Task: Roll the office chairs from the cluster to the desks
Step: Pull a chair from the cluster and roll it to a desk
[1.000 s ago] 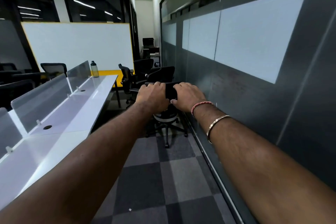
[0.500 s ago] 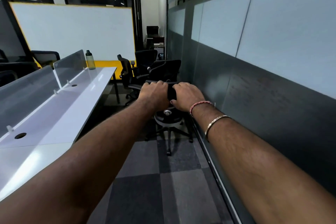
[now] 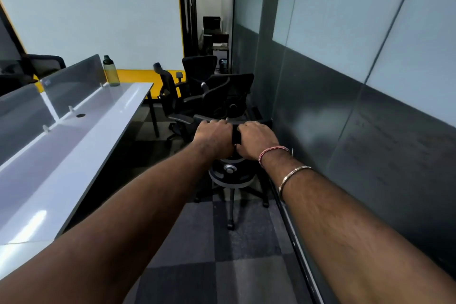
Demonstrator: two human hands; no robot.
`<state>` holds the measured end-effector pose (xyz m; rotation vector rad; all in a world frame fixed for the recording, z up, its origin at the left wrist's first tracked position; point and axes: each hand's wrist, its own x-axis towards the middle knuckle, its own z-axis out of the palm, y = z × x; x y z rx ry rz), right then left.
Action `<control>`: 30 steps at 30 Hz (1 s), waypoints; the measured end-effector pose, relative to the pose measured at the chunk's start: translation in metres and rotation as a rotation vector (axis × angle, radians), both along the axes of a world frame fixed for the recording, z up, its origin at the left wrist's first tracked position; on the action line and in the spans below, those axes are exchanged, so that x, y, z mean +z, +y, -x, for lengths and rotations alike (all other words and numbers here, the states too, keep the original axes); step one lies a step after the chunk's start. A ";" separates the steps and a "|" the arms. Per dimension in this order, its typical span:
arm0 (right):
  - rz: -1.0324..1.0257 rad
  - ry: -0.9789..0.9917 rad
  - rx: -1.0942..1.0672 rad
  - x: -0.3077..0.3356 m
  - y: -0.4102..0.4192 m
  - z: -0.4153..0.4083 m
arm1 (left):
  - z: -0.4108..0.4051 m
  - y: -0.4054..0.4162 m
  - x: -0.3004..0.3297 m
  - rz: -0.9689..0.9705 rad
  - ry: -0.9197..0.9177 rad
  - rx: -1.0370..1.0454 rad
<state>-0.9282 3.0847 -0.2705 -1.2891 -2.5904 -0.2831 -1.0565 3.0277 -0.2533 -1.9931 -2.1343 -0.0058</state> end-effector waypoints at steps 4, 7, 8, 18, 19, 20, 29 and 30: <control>0.045 0.020 -0.041 -0.025 0.080 0.036 | 0.042 0.088 -0.024 0.025 -0.004 -0.039; 0.077 0.021 -0.076 -0.034 0.138 0.067 | 0.071 0.153 -0.032 0.058 -0.013 -0.081; 0.092 0.018 -0.089 -0.036 0.154 0.075 | 0.079 0.172 -0.035 0.065 -0.007 -0.091; 0.210 -0.009 -0.153 -0.095 0.295 0.125 | 0.131 0.323 -0.088 0.187 -0.049 -0.131; 0.220 -0.006 -0.152 -0.102 0.308 0.128 | 0.134 0.335 -0.095 0.196 -0.056 -0.128; 0.230 -0.010 -0.143 -0.111 0.327 0.133 | 0.136 0.353 -0.103 0.215 -0.065 -0.121; 0.382 -0.088 -0.032 -0.182 0.446 0.154 | 0.147 0.464 -0.180 0.384 -0.108 0.000; 0.406 -0.105 -0.013 -0.187 0.455 0.155 | 0.148 0.472 -0.186 0.419 -0.104 0.012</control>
